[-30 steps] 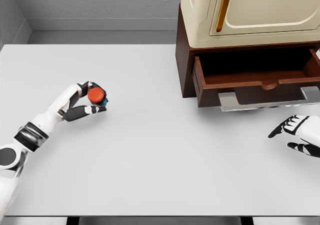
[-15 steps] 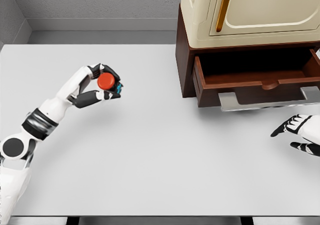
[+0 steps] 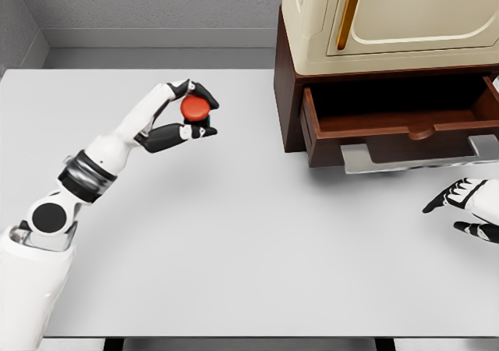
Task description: Put the switch into the drawer with left arm, and close the drawer with right arm
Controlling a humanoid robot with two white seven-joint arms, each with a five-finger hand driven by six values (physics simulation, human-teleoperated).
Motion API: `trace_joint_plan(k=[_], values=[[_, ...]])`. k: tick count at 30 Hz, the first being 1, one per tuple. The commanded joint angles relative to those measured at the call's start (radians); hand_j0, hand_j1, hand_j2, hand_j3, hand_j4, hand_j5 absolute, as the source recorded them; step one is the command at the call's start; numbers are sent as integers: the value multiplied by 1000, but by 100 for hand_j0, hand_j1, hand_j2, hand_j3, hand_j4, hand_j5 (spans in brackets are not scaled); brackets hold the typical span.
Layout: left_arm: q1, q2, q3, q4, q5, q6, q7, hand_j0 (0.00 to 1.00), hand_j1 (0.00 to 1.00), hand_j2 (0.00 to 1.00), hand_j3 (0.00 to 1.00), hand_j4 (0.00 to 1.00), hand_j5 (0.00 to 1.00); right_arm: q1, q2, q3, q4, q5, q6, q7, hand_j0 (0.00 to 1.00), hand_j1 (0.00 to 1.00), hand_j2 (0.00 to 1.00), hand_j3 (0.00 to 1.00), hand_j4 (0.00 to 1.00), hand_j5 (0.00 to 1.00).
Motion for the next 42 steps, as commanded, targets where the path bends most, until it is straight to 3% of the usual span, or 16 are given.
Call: trace_joint_plan(k=[1, 8, 16, 20, 29, 35, 42], values=[[0, -14, -2, -22, -21, 1, 0, 39, 39, 39, 39, 39, 39, 0, -3, 1, 0, -6, 0, 0, 67, 67, 67, 67, 67, 67], [-21, -92, -11, -68, -228, -7, 0, 39, 39, 39, 39, 39, 39, 0, -3, 0, 1, -6, 0, 0, 67, 67, 67, 67, 67, 67], [-106, -98, -91, -68, -400, -12, 2, 39, 39, 39, 39, 39, 39, 0, -3, 0, 9, -6, 0, 0, 67, 67, 67, 67, 67, 67], [-126, -154, -121, -68, -524, -13, 3, 38, 38, 38, 38, 38, 38, 0, -3, 0, 9, -6, 0, 0, 67, 67, 67, 67, 67, 67], [-199, -186, -172, -68, -683, -5, 2, 37, 37, 37, 37, 37, 37, 0, -4, 0, 7, -8, 0, 0, 67, 67, 67, 67, 67, 67], [-244, -186, -258, -68, -796, -1, 2, 37, 37, 37, 37, 37, 37, 0, -4, 0, 7, -8, 0, 0, 67, 67, 67, 67, 67, 67], [-296, -204, -307, -55, -911, 1, 2, 37, 37, 37, 37, 37, 37, 0, -4, 0, 21, -6, 0, 0, 67, 67, 67, 67, 67, 67]])
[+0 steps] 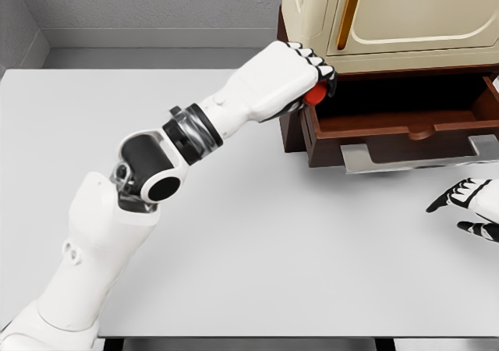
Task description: Put the switch into the drawer with left arm, and close the drawer with right arm
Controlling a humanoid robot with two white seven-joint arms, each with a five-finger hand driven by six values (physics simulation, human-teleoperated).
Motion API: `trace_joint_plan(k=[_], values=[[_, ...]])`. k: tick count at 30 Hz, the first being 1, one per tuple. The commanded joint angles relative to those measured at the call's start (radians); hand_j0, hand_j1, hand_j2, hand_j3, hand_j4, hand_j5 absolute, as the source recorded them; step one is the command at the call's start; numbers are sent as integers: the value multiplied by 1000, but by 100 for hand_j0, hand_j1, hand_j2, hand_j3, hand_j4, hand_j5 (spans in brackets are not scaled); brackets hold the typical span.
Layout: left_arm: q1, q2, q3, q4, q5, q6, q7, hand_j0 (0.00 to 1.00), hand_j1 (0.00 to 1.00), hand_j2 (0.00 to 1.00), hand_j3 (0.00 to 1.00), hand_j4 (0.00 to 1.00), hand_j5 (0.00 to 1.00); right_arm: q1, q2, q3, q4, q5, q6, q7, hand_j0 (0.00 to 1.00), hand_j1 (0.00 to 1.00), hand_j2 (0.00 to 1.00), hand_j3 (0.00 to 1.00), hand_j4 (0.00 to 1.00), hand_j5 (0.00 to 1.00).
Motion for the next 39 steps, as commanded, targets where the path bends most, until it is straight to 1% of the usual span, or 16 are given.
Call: trace_joint_plan(k=[1, 2, 4, 6, 8, 9, 10, 14, 20, 25, 28, 32, 35, 37, 39], values=[[0, -15, -30, 9, -55, 1, 0, 37, 37, 37, 37, 37, 37, 0, -2, 0, 2, -6, 0, 0, 67, 67, 67, 67, 67, 67], [0, -29, -32, 16, -65, 1, 0, 37, 37, 37, 37, 37, 37, 0, -2, 0, 2, -6, 0, 0, 67, 67, 67, 67, 67, 67], [-6, -45, -44, 34, -107, 1, 0, 37, 37, 37, 37, 37, 37, 0, -9, 0, 3, -8, 0, 0, 67, 67, 67, 67, 67, 67], [-31, -47, -63, 59, -111, 1, 0, 37, 37, 37, 37, 37, 37, 0, -11, 0, 3, -8, 0, 0, 67, 67, 67, 67, 67, 67], [-37, -61, -69, 60, -124, 1, 0, 37, 37, 37, 37, 37, 37, 0, -11, 0, 3, -8, 0, 0, 67, 67, 67, 67, 67, 67], [-44, -67, -72, 74, -147, 1, 0, 37, 37, 37, 37, 37, 37, 0, -11, 0, 2, -8, 0, 0, 67, 67, 67, 67, 67, 67], [-52, -67, -90, 77, -154, 1, 0, 37, 37, 37, 37, 37, 37, 0, -11, 0, 3, -8, 0, 0, 67, 67, 67, 67, 67, 67], [-69, -67, -106, 114, -177, 1, 0, 37, 37, 37, 37, 37, 37, 0, -13, 0, 3, -8, 0, 0, 67, 67, 67, 67, 67, 67], [-89, -67, -129, 141, -184, 1, 0, 37, 37, 37, 37, 37, 37, 0, -13, 0, 3, -8, 0, -2, 67, 67, 67, 67, 67, 67], [-103, -67, -162, 143, -215, 1, 0, 37, 37, 37, 37, 37, 37, 0, -17, 0, 6, -8, 0, -2, 67, 67, 67, 67, 67, 67], [-107, -67, -173, 144, -215, 1, 0, 37, 37, 37, 37, 37, 37, 0, -19, 0, 6, -8, 0, -2, 67, 67, 67, 67, 67, 67], [-135, -67, -181, 164, -218, 0, 0, 38, 38, 38, 38, 38, 38, 0, -32, 0, 6, -8, 0, -2, 67, 67, 67, 67, 67, 67], [-147, -67, -199, 166, -219, 0, 0, 38, 38, 38, 38, 38, 38, -2, -37, 0, 10, -17, 0, -2, 67, 67, 67, 67, 67, 67], [-150, -67, -202, 171, -219, 0, 0, 41, 41, 41, 41, 41, 41, 0, -45, 0, 10, -23, 0, -2, 67, 67, 67, 67, 67, 67], [-155, -67, -222, 175, -221, 0, 0, 45, 45, 45, 45, 45, 45, 0, -48, 0, 10, -25, 0, -2, 67, 67, 67, 67, 67, 67]])
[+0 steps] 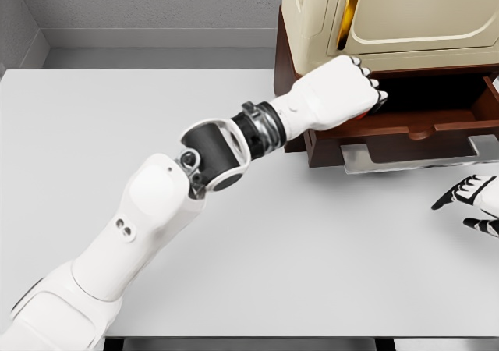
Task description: Put the switch into the drawer with left arm, and close the drawer with right arm
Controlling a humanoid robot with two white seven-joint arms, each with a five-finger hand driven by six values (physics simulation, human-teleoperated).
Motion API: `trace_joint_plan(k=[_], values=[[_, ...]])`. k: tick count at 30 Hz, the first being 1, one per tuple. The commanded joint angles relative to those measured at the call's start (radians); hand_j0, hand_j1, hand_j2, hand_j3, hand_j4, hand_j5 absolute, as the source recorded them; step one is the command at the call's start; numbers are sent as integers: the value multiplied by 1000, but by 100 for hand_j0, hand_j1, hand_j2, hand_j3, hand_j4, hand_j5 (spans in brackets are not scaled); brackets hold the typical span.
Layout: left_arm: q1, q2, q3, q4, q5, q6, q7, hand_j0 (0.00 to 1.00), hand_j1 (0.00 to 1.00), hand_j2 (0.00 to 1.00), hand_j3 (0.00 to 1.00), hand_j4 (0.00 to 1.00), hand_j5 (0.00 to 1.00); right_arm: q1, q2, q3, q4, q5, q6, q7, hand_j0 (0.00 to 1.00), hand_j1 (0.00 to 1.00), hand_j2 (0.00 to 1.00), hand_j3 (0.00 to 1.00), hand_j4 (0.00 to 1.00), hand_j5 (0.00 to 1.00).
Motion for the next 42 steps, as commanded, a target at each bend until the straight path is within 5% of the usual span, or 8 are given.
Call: trace_joint_plan(k=[1, 3, 5, 21, 29, 34, 38, 42], values=[[0, 0, -12, 7, 1, -1, 0, 48, 48, 48, 48, 48, 48, 0, -7, 0, 0, -10, 0, 0, 66, 66, 66, 66, 66, 66], [-12, 0, -12, 7, -4, -1, 0, 77, 77, 77, 77, 77, 77, 0, -7, 0, 0, -24, 0, 1, 66, 66, 66, 66, 66, 66], [-12, 0, -12, 6, -2, -5, 0, 82, 82, 82, 82, 82, 82, 0, -9, 0, 0, -26, 0, 1, 65, 65, 65, 65, 65, 65], [-23, 0, -12, -11, -5, -10, 0, 85, 85, 85, 85, 85, 85, -2, -9, 0, 1, -44, 0, 0, 61, 61, 61, 61, 61, 61], [-9, 0, -1, -126, 19, -59, 0, 100, 100, 100, 100, 100, 100, -2, -10, 0, 0, -44, 0, 0, 62, 62, 62, 62, 62, 62], [-9, 57, 75, -181, 331, -305, 0, 100, 100, 100, 100, 100, 100, -2, -20, 0, 8, -46, 0, 0, 62, 62, 62, 62, 62, 62], [-6, 259, 183, -181, 642, -337, 0, 100, 100, 100, 100, 100, 100, -2, -24, 1, 0, -69, 0, 0, 62, 62, 62, 62, 62, 62], [74, 357, 284, -181, 779, -337, 2, 100, 100, 100, 100, 100, 100, -2, -26, 0, 2, -105, 0, 1, 62, 62, 62, 62, 62, 62]])
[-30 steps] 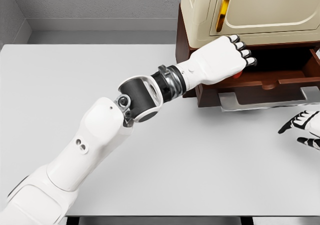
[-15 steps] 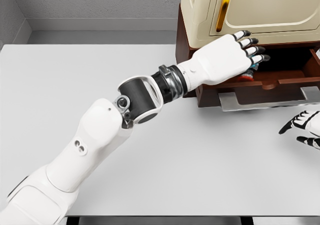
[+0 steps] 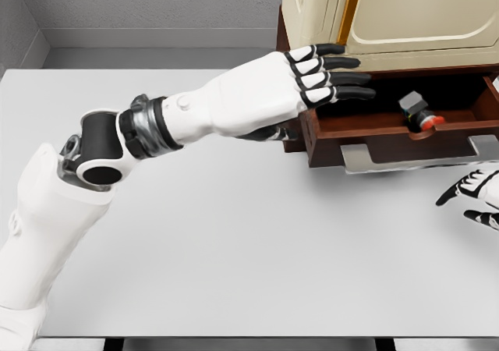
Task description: Put the switch into the drawer with left arm, and close the drawer with right arm
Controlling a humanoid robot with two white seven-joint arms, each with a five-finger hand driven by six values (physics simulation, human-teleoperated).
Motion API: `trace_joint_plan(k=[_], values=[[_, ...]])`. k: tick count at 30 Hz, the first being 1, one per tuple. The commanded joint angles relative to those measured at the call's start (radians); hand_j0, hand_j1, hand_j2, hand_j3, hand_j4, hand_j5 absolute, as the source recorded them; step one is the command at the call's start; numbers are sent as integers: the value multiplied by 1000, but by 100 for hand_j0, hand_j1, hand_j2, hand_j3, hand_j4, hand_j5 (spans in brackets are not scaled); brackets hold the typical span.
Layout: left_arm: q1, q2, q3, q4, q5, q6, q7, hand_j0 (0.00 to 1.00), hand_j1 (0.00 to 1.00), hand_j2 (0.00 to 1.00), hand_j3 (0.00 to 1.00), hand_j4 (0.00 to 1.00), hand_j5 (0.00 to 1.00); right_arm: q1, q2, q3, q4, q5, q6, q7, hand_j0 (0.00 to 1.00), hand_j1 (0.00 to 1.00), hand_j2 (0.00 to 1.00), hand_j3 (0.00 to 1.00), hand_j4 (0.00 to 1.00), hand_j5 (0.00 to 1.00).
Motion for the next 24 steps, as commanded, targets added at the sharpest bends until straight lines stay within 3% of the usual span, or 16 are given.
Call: trace_joint_plan(k=[1, 4, 6, 7, 9, 11, 12, 15, 16, 17, 20, 24], values=[[3, 94, 66, -1, 150, -8, 1, 100, 100, 100, 100, 100, 100, -2, -6, 0, 1, -28, 0, 0, 62, 62, 62, 62, 62, 62], [57, 245, 72, -1, 354, -8, 1, 100, 100, 100, 100, 100, 100, -12, -8, 0, 3, -41, 0, 0, 62, 62, 62, 62, 62, 62], [127, 363, 83, -1, 463, -8, 1, 100, 100, 100, 100, 100, 100, -12, -8, 0, 4, -45, 0, 0, 62, 62, 62, 62, 62, 62], [207, 413, 138, -1, 481, -8, 0, 100, 100, 100, 100, 100, 100, -20, -9, 1, 4, -53, 0, 0, 62, 62, 62, 62, 62, 62], [408, 423, 334, -1, 483, -8, -2, 100, 100, 100, 100, 100, 100, -26, -9, 2, 6, -55, 0, 0, 63, 63, 63, 63, 63, 63], [564, 441, 432, 8, 483, -8, -8, 100, 100, 100, 100, 100, 100, -32, -9, 5, 6, -55, 0, 0, 63, 63, 63, 63, 63, 63], [598, 441, 460, 12, 484, -8, -16, 100, 100, 100, 100, 100, 100, -34, -9, 5, 7, -55, 0, 0, 63, 63, 63, 63, 63, 63], [621, 421, 520, 91, 518, -8, -108, 100, 100, 100, 100, 100, 100, -35, -28, 3, 20, -84, 0, -2, 63, 63, 63, 63, 63, 63], [614, 345, 547, 111, 518, -8, -195, 100, 100, 100, 100, 100, 100, -37, -34, 3, 24, -88, 0, -2, 63, 63, 63, 63, 63, 63], [612, 288, 581, 127, 517, -8, -215, 100, 100, 100, 100, 100, 100, -37, -35, 5, 26, -88, 0, -2, 63, 63, 63, 63, 63, 63], [606, 228, 583, 184, 498, -8, -215, 100, 100, 100, 100, 100, 100, -40, -43, 5, 15, -111, 0, -2, 63, 63, 63, 63, 63, 63], [604, 223, 584, 203, 455, -8, -215, 100, 100, 100, 100, 100, 100, -48, -43, 6, -22, -122, 0, -2, 63, 63, 63, 63, 63, 63]])
